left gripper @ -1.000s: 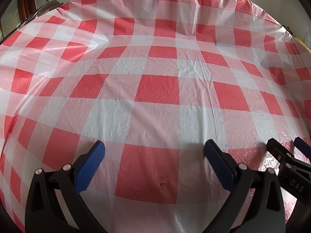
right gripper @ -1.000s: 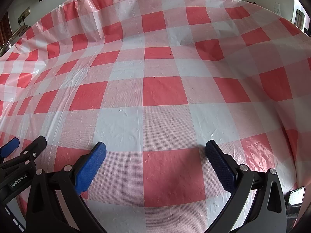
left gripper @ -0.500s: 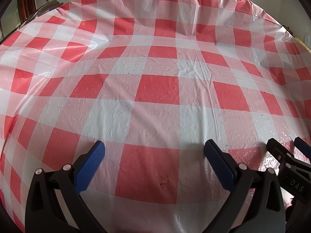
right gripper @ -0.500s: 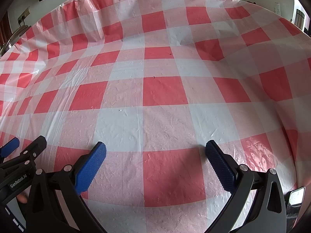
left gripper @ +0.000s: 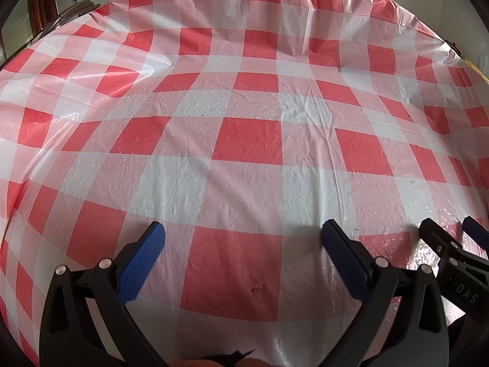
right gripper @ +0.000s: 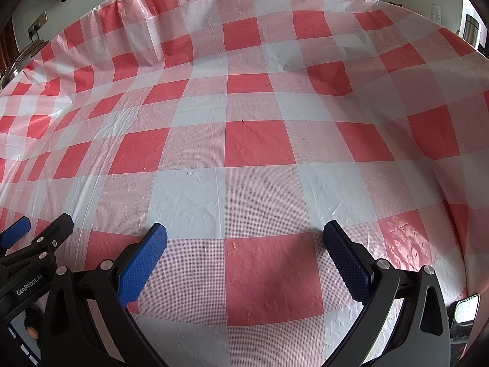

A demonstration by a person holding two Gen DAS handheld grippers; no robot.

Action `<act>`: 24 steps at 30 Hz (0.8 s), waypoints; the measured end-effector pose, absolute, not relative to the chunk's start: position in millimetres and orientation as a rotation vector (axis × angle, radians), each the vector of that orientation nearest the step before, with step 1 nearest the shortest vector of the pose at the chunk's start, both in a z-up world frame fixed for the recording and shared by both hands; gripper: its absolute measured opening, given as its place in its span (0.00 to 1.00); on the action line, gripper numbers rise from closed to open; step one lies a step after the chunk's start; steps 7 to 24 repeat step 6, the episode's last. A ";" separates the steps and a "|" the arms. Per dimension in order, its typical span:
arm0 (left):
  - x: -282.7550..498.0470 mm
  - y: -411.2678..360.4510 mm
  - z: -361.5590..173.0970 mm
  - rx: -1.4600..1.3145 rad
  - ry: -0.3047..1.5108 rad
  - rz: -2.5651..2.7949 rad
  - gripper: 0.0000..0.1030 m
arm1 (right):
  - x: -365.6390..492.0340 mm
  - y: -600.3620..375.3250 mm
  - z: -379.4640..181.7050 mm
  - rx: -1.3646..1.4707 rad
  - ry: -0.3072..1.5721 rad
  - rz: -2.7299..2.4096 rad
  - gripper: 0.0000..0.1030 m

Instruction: Organize fruits

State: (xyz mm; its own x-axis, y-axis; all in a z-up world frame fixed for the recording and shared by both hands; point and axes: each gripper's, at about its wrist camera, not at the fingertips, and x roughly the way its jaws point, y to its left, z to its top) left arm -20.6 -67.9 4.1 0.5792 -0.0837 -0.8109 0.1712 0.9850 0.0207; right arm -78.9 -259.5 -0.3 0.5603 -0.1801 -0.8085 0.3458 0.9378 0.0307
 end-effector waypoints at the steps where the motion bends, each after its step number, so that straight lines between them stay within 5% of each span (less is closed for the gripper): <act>1: -20.7 -67.8 4.1 0.100 0.942 -0.149 0.99 | -79.0 -259.4 -0.4 0.194 0.927 -0.312 0.96; 24: -20.6 -67.7 4.1 0.100 0.942 -0.149 0.99 | -79.0 -259.3 -0.5 0.194 0.926 -0.312 0.96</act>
